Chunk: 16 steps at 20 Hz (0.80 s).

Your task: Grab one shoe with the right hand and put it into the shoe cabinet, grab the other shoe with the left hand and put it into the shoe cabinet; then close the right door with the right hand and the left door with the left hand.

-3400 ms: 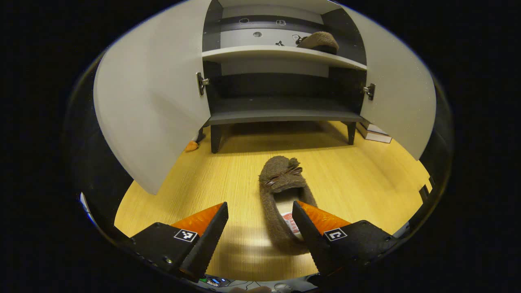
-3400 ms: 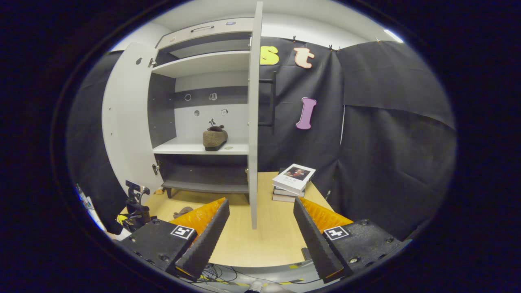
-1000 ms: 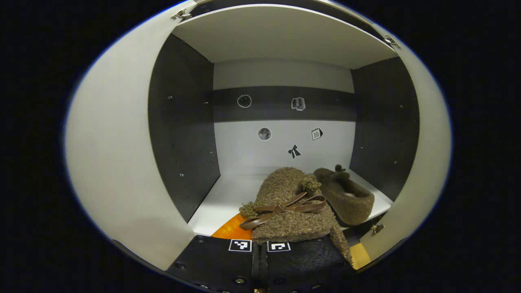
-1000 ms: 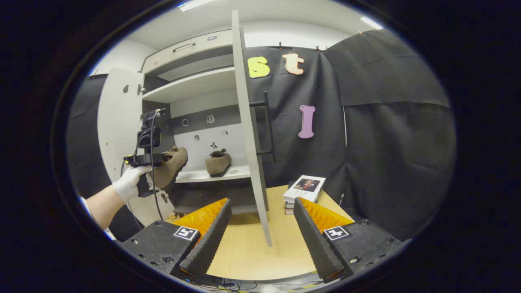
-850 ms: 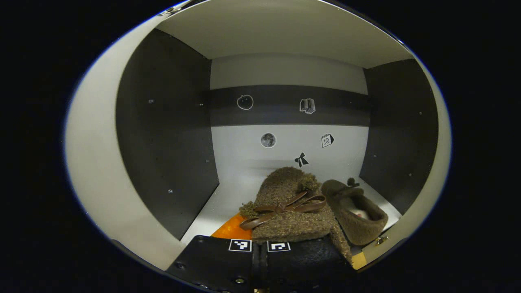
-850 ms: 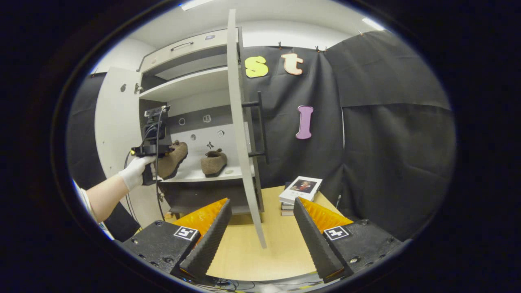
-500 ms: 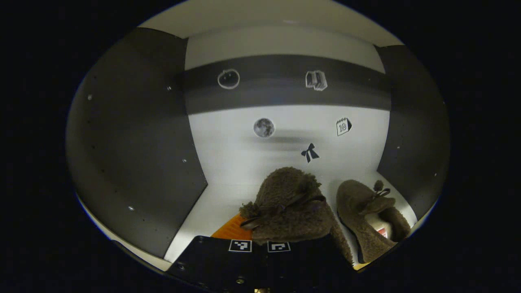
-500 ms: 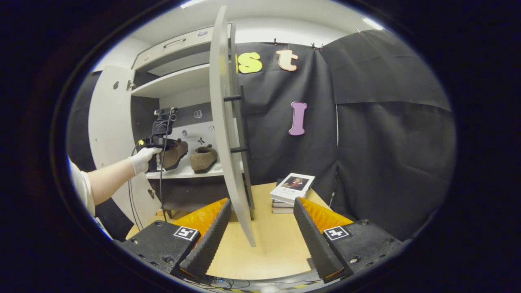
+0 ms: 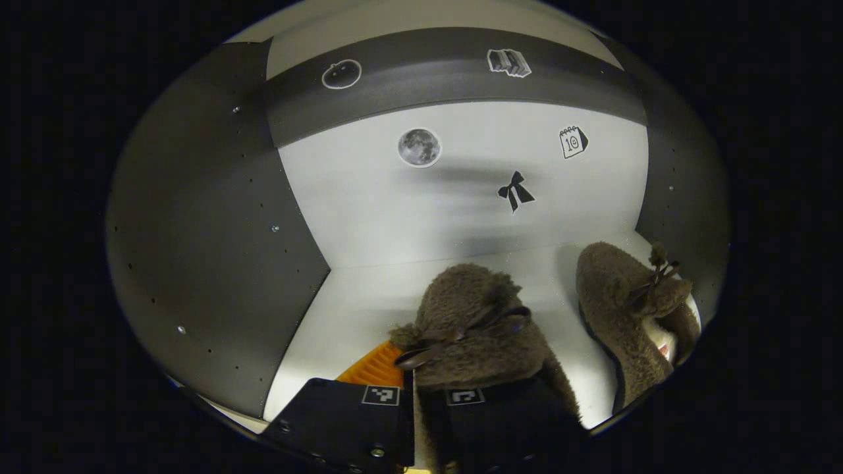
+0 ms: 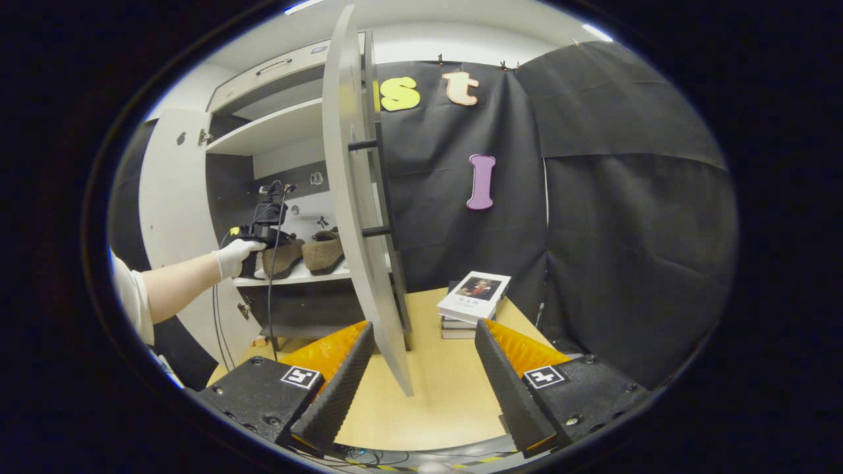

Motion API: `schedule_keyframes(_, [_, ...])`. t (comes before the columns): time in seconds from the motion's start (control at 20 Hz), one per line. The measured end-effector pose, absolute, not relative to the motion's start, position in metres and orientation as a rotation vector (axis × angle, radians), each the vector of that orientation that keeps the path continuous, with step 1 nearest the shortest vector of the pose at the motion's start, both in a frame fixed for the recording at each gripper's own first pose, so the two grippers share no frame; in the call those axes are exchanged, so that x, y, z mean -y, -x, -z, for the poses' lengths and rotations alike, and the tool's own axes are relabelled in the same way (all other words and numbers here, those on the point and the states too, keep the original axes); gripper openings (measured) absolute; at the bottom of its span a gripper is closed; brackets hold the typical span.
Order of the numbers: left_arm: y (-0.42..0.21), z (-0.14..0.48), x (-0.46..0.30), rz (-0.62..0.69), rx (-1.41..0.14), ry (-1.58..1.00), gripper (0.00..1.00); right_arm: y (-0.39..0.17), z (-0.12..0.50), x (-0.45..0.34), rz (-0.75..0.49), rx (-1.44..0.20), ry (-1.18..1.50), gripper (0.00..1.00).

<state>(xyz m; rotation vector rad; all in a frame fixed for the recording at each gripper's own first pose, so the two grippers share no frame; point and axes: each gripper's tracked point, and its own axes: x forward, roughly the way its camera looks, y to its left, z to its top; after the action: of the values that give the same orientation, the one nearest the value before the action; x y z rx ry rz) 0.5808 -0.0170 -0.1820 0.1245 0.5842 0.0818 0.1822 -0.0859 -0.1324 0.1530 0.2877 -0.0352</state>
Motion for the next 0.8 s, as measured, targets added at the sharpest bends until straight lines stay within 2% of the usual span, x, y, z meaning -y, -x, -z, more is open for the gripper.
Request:
schedule_keyframes(0.05, [-0.577,0.180,0.019,-0.075,-0.585,-0.130,0.18,-0.183,0.132,0.085,0.036,-0.283,-0.144,0.97])
schedule_keyframes(0.1, [-0.575,0.178,0.017,-0.073,-0.579,-0.138,0.19,-0.182,0.131,0.083,0.035,-0.279,-0.131,0.98])
schedule_keyframes(0.2, [-0.569,0.173,0.020,-0.043,-0.571,-0.135,0.51,-0.179,0.128,0.080,0.030,-0.271,-0.122,0.98])
schedule_keyframes(0.3, [-0.565,0.165,0.011,-0.050,-0.548,-0.151,0.75,-0.177,0.126,0.076,0.026,-0.265,-0.127,0.97])
schedule_keyframes(0.45, [-0.549,0.152,0.007,-0.036,-0.540,-0.131,0.92,-0.172,0.122,0.068,0.014,-0.257,-0.135,0.97])
schedule_keyframes(0.6, [-0.525,0.136,0.013,0.006,-0.524,-0.099,0.96,-0.164,0.116,0.058,0.002,-0.241,-0.131,0.97])
schedule_keyframes(0.8, [-0.481,0.107,0.023,0.055,-0.455,-0.074,0.96,-0.154,0.107,0.044,-0.014,-0.217,-0.118,0.98])
